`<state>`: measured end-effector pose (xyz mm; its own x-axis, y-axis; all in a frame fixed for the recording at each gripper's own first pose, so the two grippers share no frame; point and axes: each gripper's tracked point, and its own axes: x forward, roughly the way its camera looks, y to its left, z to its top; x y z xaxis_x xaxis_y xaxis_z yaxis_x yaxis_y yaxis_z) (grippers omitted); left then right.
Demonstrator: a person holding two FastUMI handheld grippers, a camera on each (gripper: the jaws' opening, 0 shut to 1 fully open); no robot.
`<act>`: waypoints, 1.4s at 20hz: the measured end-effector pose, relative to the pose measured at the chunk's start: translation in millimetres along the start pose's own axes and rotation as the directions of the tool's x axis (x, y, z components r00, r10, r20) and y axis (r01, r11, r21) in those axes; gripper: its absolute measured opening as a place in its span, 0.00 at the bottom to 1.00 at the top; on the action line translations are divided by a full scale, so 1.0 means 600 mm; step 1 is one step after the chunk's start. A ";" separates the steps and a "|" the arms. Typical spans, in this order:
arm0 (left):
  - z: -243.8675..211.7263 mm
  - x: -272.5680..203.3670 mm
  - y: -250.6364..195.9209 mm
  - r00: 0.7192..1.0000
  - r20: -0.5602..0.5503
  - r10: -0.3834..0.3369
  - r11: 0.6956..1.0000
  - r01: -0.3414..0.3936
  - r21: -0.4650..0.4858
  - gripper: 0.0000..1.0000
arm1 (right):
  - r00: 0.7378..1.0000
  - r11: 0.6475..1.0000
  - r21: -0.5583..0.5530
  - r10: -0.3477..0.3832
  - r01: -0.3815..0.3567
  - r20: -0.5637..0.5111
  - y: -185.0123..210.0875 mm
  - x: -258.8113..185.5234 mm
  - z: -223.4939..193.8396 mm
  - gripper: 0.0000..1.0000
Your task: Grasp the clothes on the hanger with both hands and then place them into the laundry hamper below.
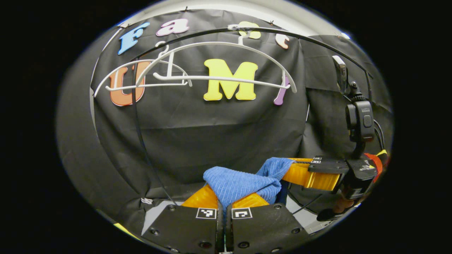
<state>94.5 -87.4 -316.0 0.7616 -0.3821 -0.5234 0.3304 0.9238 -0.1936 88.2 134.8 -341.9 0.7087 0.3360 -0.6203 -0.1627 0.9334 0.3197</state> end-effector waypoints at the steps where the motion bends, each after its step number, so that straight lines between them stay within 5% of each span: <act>1: -0.008 0.004 0.004 1.000 -0.010 0.007 1.000 -0.007 -0.009 0.02 | 1.000 1.000 0.003 0.002 -0.002 -0.012 -0.001 0.006 -0.004 0.05; 8: -0.077 0.054 0.019 0.996 -0.088 0.009 0.997 -0.016 -0.076 0.02 | 0.991 0.998 0.034 0.054 -0.051 -0.124 -0.007 0.083 -0.068 0.04; 17: -0.229 0.136 0.034 0.963 -0.267 0.025 0.988 -0.064 -0.138 0.02 | 0.950 0.998 0.055 0.003 0.015 -0.313 -0.080 0.189 -0.197 0.04; 21: -0.317 0.139 0.051 0.918 -0.393 0.049 0.984 -0.111 -0.136 0.07 | 0.914 0.998 -0.027 -0.064 0.058 -0.401 -0.095 0.233 -0.269 0.05; 22: -0.339 0.137 0.052 0.901 -0.429 0.060 0.983 -0.129 -0.133 0.02 | 0.900 0.996 -0.051 -0.086 0.071 -0.427 -0.103 0.236 -0.284 0.06; 24: -0.383 0.139 0.060 0.862 -0.501 0.077 0.974 -0.172 -0.148 0.04 | 0.866 0.994 -0.079 -0.109 0.080 -0.488 -0.121 0.237 -0.323 0.06; 25: -0.397 0.138 0.057 0.844 -0.532 0.066 0.967 -0.185 -0.173 0.12 | 0.845 0.993 -0.077 -0.114 0.086 -0.522 -0.124 0.236 -0.340 0.08; 26: -0.409 0.137 0.050 0.822 -0.567 0.057 0.959 -0.204 -0.198 0.07 | 0.826 0.993 -0.071 -0.121 0.098 -0.551 -0.123 0.232 -0.348 0.09; 28: -0.438 0.136 0.050 0.780 -0.624 0.052 0.942 -0.246 -0.230 0.13 | 0.783 0.991 -0.066 -0.134 0.118 -0.607 -0.128 0.220 -0.371 0.22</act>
<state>20.2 -84.2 -582.8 0.2632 -0.2342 -0.9359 -0.0047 0.9698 -0.2440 41.5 135.3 -607.9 0.1597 0.2146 -0.9635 -0.1227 0.9728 0.1964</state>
